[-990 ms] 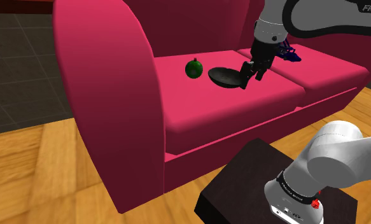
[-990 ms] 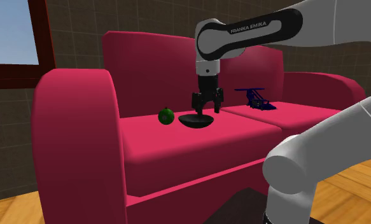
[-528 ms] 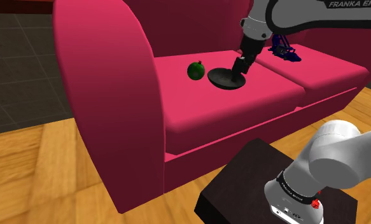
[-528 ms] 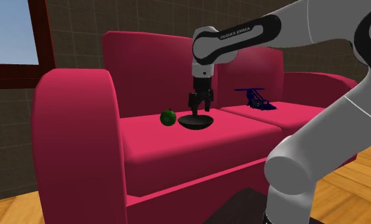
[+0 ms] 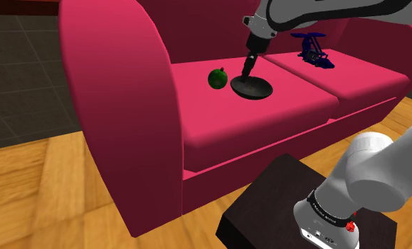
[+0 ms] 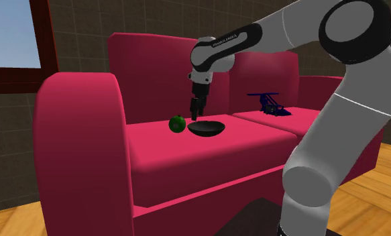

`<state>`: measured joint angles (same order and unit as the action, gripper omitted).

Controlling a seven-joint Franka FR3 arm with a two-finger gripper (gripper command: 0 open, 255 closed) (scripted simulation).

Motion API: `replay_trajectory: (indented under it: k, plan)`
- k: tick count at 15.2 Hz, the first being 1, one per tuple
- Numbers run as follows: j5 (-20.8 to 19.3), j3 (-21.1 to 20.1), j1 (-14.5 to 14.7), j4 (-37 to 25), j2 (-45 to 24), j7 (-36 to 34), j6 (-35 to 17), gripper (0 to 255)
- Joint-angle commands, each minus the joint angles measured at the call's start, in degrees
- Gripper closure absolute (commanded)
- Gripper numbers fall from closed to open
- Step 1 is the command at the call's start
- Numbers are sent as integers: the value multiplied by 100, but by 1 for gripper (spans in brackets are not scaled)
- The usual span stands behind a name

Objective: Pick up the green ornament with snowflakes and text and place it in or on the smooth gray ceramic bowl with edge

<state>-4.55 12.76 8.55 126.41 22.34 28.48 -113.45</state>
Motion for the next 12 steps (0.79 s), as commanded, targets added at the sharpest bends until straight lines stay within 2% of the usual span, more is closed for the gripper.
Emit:
replay_trajectory:
  k: [1,6,12]
  plan:
    - [183,174,164,-338,-412,648,-157,0]
    - [789,454,466,-1251,-1384,2112,-301,0]
    - [859,452,472,-972,-1550,2160,-738,0]
